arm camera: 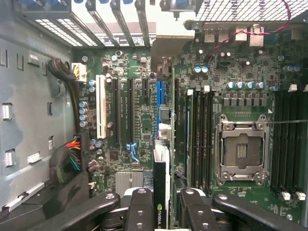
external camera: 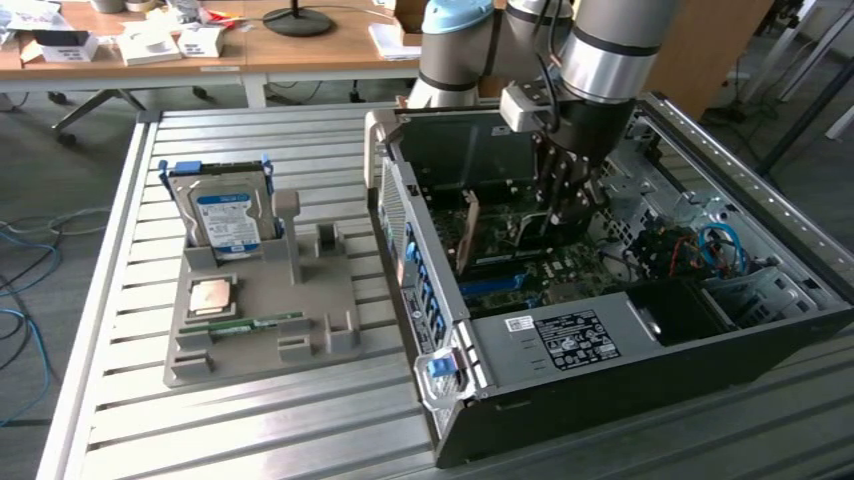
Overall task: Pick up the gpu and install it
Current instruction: 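Insert the gpu into the slot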
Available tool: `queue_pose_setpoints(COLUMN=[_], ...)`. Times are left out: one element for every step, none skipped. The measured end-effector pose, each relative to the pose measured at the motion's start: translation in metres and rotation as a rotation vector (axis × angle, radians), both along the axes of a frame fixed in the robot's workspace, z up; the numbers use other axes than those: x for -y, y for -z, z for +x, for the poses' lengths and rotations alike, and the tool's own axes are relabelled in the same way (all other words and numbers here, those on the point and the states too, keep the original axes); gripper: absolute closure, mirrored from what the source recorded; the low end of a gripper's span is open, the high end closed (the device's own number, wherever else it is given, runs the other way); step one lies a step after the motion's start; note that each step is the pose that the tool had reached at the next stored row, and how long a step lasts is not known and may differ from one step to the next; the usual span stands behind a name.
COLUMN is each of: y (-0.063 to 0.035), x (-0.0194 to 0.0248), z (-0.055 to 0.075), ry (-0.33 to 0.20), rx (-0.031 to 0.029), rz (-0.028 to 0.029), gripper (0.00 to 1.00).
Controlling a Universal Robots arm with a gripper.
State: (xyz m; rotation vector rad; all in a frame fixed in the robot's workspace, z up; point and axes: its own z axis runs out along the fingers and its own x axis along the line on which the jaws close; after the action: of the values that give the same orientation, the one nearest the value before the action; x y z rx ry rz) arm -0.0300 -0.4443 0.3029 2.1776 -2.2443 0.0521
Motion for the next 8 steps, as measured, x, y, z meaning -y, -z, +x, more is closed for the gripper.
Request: queue_pose_setpoints(y=[0.0008, 0.0015, 0.0022, 0.0029, 0.0037, 0.0044, 0.0049, 0.005], x=[0.0, 0.0001, 0.0001, 0.0002, 0.0002, 0.0002, 0.0002, 0.0003], z=[-0.0002, -0.0005, -0.0007, -0.0009, -0.0012, -0.0014, -0.0014, -0.0014], ry=[0.0, 0.0, 0.001, 0.001, 0.001, 0.002, 0.002, 0.002], rx=[0.0001, 0.0001, 0.0001, 0.0001, 0.0001, 0.0001, 0.0001, 0.0], rz=[0.0001, 0.0001, 0.0, 0.0, 0.0001, 0.0002, 0.0, -0.0002], gripper=[0.74, 0.74, 0.74, 0.74, 0.74, 0.74, 0.74, 0.74])
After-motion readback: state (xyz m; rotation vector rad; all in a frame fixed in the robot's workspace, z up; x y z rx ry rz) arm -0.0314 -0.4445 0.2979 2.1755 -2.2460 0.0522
